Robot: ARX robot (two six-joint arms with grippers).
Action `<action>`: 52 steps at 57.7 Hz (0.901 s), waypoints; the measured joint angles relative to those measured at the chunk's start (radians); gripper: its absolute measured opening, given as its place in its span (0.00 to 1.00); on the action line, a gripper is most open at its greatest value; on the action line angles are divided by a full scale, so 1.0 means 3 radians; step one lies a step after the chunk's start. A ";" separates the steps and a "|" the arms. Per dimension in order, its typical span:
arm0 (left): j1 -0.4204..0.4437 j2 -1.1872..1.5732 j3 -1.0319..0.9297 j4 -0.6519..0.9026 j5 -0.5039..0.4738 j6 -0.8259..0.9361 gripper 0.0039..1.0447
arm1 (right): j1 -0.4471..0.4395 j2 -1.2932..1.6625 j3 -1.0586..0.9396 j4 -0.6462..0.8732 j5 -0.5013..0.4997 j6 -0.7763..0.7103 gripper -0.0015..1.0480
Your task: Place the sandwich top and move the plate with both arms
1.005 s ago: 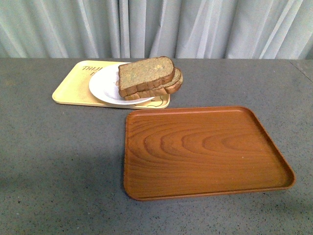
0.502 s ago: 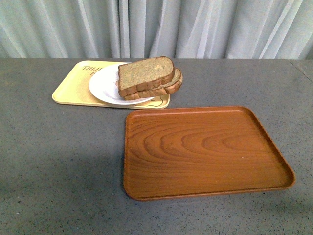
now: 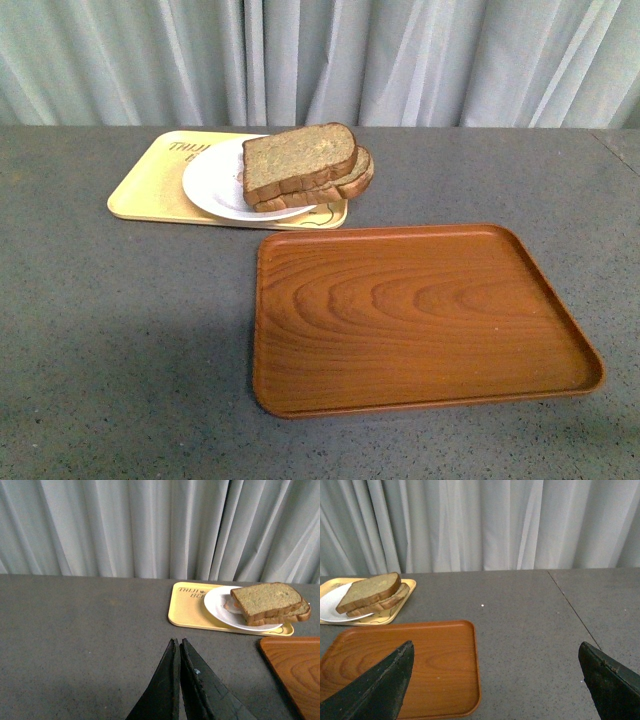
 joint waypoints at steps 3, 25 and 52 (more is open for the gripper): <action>0.0000 -0.0001 0.0000 0.0000 0.0000 0.0003 0.12 | 0.0000 0.0001 0.0000 0.0000 0.0000 0.0000 0.91; 0.0000 -0.0001 0.0000 0.0000 0.0000 0.0003 0.75 | 0.0000 0.0001 0.0000 0.0000 0.0000 0.0000 0.91; 0.0000 -0.0003 0.0000 0.0000 0.0000 0.0010 0.92 | 0.0000 0.0001 0.0000 0.0000 0.0000 0.0000 0.91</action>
